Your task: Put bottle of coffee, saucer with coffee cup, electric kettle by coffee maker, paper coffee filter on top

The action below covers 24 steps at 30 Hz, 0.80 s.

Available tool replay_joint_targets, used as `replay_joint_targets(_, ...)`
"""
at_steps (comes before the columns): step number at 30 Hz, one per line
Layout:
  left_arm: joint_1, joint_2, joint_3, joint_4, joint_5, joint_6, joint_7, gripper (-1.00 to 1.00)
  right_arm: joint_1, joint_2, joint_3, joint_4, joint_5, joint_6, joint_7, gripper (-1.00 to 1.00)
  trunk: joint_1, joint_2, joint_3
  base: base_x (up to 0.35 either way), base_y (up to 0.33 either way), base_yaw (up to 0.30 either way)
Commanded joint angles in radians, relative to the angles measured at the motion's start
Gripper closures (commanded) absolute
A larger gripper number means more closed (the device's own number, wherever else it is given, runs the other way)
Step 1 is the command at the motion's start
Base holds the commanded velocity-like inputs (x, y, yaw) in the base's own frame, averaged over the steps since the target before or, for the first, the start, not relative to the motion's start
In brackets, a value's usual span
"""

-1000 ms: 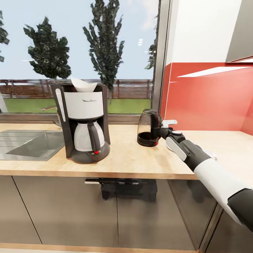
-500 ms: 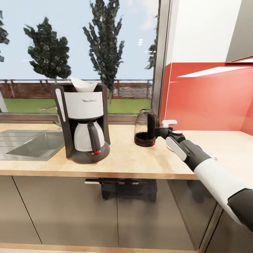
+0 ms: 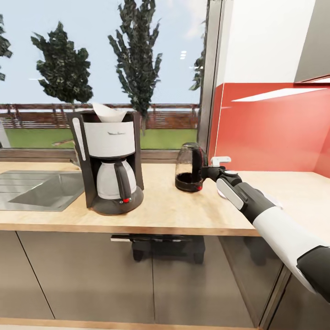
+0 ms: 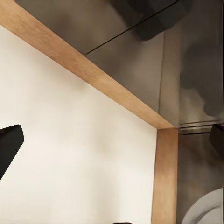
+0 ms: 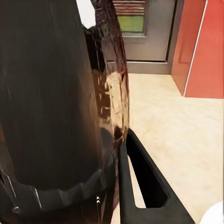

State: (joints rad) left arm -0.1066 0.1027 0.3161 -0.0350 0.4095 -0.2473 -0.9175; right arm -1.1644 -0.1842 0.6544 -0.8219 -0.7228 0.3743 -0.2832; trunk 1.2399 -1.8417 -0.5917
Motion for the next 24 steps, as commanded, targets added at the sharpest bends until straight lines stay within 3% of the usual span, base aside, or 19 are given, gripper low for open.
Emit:
replay_joint_targets(1, -0.001, 0.0, 0.008, 0.001, -0.008, -0.006, -0.002, -1.0, -0.001, -0.001, 0.005, -0.003, -0.007, 0.002, -0.01, 1.0, 0.0, 0.0, -0.001, 0.0, 0.0, 0.0)
replay_joint_targets(14, -0.001, 0.0, 0.008, 0.001, -0.008, -0.006, -0.002, -1.0, -0.001, -0.001, 0.007, -0.003, -0.009, 0.001, -0.009, 1.0, -0.023, 0.042, 0.018, 0.0, 0.0, 0.0)
replay_joint_targets(24, -0.001, 0.0, 0.008, 0.001, -0.009, -0.006, -0.003, -1.0, -0.001, -0.001, 0.008, -0.003, -0.01, 0.002, -0.009, 1.0, -0.023, 0.042, 0.02, 0.0, 0.0, 0.062)
